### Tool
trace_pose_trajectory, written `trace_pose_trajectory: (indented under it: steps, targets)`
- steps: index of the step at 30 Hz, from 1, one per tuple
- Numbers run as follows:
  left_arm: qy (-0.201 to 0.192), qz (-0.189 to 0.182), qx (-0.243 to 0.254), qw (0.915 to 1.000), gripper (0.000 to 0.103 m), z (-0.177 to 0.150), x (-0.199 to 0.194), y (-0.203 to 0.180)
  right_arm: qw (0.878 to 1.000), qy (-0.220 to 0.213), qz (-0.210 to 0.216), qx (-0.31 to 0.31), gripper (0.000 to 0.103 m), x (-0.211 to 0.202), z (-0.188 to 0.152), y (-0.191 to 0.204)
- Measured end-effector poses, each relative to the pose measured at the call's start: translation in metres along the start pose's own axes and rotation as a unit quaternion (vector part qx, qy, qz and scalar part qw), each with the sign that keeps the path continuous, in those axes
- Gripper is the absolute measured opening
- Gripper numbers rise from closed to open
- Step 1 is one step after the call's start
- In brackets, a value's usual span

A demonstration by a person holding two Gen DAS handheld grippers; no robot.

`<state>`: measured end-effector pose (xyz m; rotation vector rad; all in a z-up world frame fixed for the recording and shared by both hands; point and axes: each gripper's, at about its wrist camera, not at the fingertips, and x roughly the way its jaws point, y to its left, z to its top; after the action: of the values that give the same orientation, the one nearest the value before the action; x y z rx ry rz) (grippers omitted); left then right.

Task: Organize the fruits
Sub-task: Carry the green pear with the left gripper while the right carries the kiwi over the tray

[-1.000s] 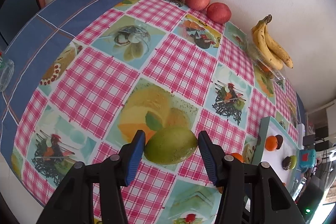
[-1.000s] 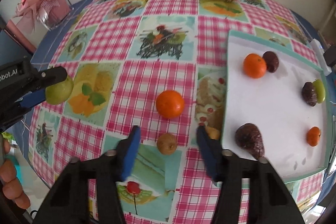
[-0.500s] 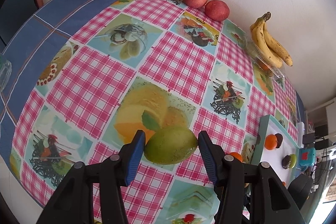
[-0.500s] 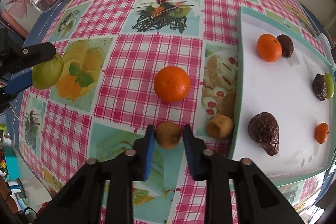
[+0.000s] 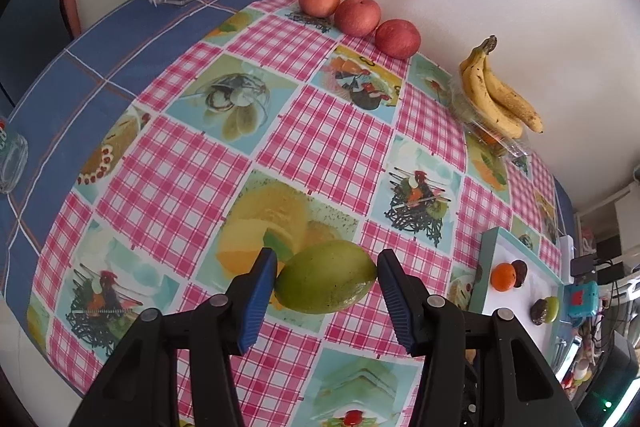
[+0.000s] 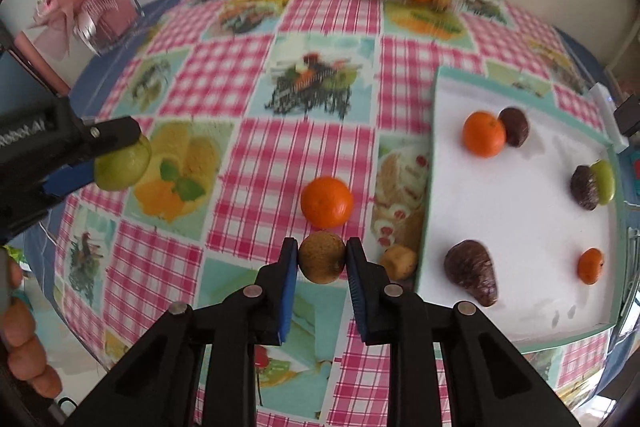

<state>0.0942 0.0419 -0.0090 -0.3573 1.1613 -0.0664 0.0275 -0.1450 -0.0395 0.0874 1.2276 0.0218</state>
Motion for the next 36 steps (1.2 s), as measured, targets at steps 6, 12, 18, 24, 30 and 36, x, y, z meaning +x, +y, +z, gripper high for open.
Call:
trace_pose_trajectory:
  steps: [6,12,18,24,30,36]
  targets:
    - [-0.006,0.001,0.012,0.9999,0.055,-0.001,-0.004,-0.007,1.0,-0.001,-0.003,0.008,0.025,-0.005,-0.001,-0.008]
    - [-0.003,0.001,0.027,0.9996,0.055,-0.005,-0.003,-0.018,1.0,-0.001,-0.003,0.026,0.025,-0.007,0.0,-0.02]
    - [0.001,-0.003,0.05,0.9988,0.055,-0.012,-0.001,-0.037,0.998,-0.004,-0.014,0.061,0.025,-0.01,0.0,-0.043]
    - [0.011,-0.016,0.075,0.997,0.055,-0.022,0.002,-0.059,0.994,-0.011,-0.027,0.108,0.025,-0.015,-0.002,-0.081]
    - [0.023,-0.03,0.116,0.9925,0.055,-0.038,0.006,-0.095,0.983,-0.009,-0.074,0.168,0.025,-0.021,-0.01,-0.137]
    - [0.038,-0.046,0.179,0.982,0.055,-0.063,0.011,-0.142,0.971,-0.009,-0.099,0.218,0.025,-0.028,-0.025,-0.184]
